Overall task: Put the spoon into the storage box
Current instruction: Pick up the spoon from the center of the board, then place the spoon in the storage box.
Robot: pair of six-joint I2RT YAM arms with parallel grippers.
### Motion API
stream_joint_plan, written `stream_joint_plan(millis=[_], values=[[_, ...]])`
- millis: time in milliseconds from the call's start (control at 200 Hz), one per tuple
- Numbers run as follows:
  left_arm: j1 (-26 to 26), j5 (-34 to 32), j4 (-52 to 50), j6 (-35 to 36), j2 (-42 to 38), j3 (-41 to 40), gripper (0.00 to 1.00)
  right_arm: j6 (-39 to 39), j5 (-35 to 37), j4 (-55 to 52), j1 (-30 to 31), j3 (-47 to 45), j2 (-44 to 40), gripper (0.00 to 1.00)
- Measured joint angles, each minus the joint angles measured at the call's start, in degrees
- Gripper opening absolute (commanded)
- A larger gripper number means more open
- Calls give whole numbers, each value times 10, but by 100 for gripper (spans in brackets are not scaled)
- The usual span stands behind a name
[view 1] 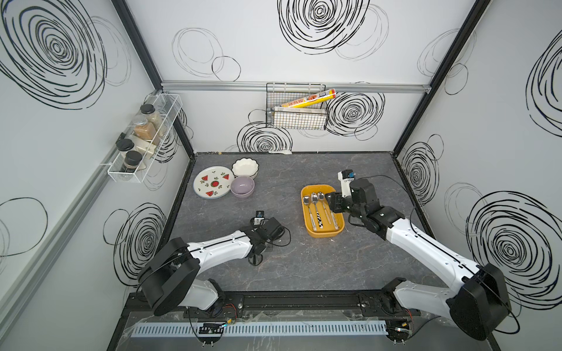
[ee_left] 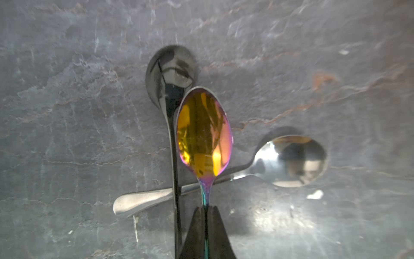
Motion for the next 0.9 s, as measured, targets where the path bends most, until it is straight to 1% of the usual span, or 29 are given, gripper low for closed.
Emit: stream_joint_plan(millis=[185, 300, 365, 501, 661, 756, 901], values=[[-4, 0, -7, 1, -34, 38, 0, 0, 16, 9, 0, -17, -23, 46], [-10, 1, -23, 4, -28, 78, 0, 0, 28, 19, 0, -35, -48, 46], [-14, 1, -32, 8, -12, 117, 0, 0, 37, 22, -1, -45, -63, 46], [-30, 2, -40, 20, 61, 228, 0, 1, 54, 24, -4, -69, -89, 46], [-60, -5, -55, 33, 163, 366, 0, 4, 66, 28, -8, -95, -109, 46], [-70, -3, -64, 39, 216, 430, 0, 6, 75, 31, -9, -99, -116, 46], [-71, 4, -67, 43, 287, 508, 0, 5, 78, 36, -11, -99, -126, 46]])
